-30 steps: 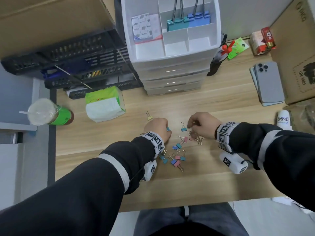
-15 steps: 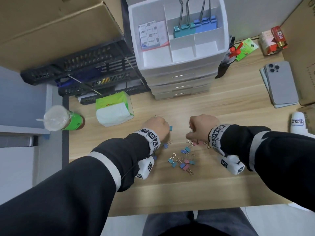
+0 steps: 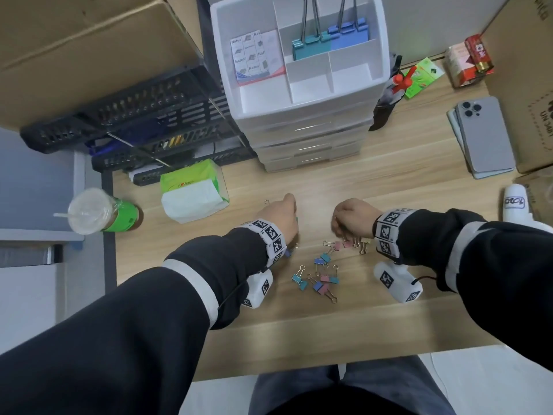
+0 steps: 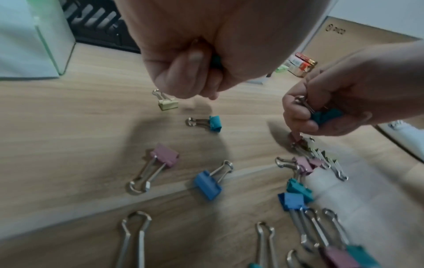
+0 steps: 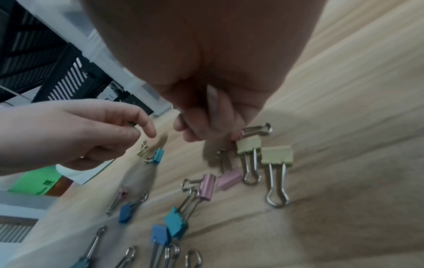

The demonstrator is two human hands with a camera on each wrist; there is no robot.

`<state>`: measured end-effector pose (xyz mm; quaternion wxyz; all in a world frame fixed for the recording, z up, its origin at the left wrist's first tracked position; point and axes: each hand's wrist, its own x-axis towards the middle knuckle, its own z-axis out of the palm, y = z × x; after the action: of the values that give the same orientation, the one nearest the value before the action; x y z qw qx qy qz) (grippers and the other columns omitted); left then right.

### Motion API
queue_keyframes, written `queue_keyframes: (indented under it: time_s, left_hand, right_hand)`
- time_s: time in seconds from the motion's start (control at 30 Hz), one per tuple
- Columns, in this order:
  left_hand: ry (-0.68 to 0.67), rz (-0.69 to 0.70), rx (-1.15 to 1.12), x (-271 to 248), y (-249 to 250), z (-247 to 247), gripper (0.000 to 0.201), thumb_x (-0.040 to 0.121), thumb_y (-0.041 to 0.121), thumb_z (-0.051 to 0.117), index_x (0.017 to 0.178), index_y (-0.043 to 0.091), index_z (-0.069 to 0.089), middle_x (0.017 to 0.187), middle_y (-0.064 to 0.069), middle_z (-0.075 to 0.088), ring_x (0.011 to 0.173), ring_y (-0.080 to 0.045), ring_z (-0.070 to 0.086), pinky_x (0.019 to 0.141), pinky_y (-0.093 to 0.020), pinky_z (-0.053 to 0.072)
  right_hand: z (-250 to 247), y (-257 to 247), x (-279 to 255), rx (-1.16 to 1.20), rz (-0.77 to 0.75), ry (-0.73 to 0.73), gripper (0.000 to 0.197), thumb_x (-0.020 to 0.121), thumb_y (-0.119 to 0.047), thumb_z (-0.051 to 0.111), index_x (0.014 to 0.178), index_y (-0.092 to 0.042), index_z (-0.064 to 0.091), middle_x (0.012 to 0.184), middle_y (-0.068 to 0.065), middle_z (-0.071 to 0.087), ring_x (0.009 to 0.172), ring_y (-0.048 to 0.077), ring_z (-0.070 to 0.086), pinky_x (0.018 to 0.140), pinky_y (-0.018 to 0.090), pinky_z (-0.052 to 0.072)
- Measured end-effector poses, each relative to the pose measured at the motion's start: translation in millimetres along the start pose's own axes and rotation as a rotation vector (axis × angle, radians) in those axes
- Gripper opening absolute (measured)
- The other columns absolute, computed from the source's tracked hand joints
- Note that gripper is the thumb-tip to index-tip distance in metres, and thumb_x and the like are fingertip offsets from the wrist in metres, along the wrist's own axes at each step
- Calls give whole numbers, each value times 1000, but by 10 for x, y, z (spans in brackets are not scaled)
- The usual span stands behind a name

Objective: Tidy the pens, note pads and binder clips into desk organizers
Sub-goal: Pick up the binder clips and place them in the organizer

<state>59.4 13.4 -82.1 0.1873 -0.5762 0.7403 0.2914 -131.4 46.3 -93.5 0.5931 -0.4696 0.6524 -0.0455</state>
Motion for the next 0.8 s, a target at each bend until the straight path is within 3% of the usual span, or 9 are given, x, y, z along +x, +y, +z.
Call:
queue_keyframes:
  time_s: [0.03,0.1,0.17,0.23,0.33,0.47,0.6,0.7,0.8]
  left_hand:
    - [-3,16,36,-6,-2,3,16,97,15,41,112,13,47,88,-9,65,78,-30,64,73,-44,56]
    - [-15,59,115,3,-24,27,22,95,25,50,113,14,46,90,-7,65,79,-29,65,72,-42,58]
    - [-31,95,181,29,-48,63,29,90,29,56,113,15,47,94,-7,66,82,-29,65,72,-42,58]
    - [-20,105,214,51,-64,101,28,89,29,57,113,16,49,98,-7,66,86,-30,65,74,-41,58]
    - [14,109,233,88,-50,168,25,92,23,53,116,15,51,102,-8,66,88,-31,64,73,-39,55]
    - [60,95,224,76,1,203,24,96,25,46,114,12,55,100,-7,66,85,-29,64,67,-35,51]
    - [94,72,83,-8,8,179,31,94,36,41,110,13,54,92,-4,64,79,-26,63,72,-40,56]
    - [48,17,-8,-19,-30,128,30,96,28,37,108,9,57,96,-8,65,85,-30,62,74,-37,52]
    - [-17,2,-58,-55,-106,98,32,97,24,36,98,6,62,91,-10,65,83,-30,61,71,-33,47]
  right_hand:
    - [8,20,-22,67,14,-14,33,92,-1,34,71,-5,59,62,12,62,46,17,59,47,25,42]
    - [54,60,-41,93,-14,-59,24,88,-4,38,75,-6,58,64,14,63,53,21,66,51,29,45]
    - [75,72,-89,-105,-104,-87,11,82,-13,51,82,-9,61,73,8,68,67,20,66,63,32,49]
    - [95,52,-140,-373,-214,-94,11,77,-16,62,88,-16,64,75,-5,63,70,15,58,69,32,50]
    - [164,73,-160,-607,-287,-153,23,74,-18,65,95,-28,63,73,-11,57,70,11,56,67,31,51]
    - [323,163,-157,-878,-356,-106,27,86,-25,60,111,-35,60,94,-12,66,88,18,63,76,29,49]
    - [407,248,-161,-913,-397,-62,26,88,-27,56,113,-32,60,96,-9,68,88,19,63,70,26,44]
    - [379,225,-184,-872,-378,-63,22,82,-34,57,103,-27,57,89,-8,65,83,20,62,70,28,47]
    - [307,213,-213,-676,-283,-30,26,83,-44,48,93,-22,55,81,-5,62,79,22,59,72,34,50]
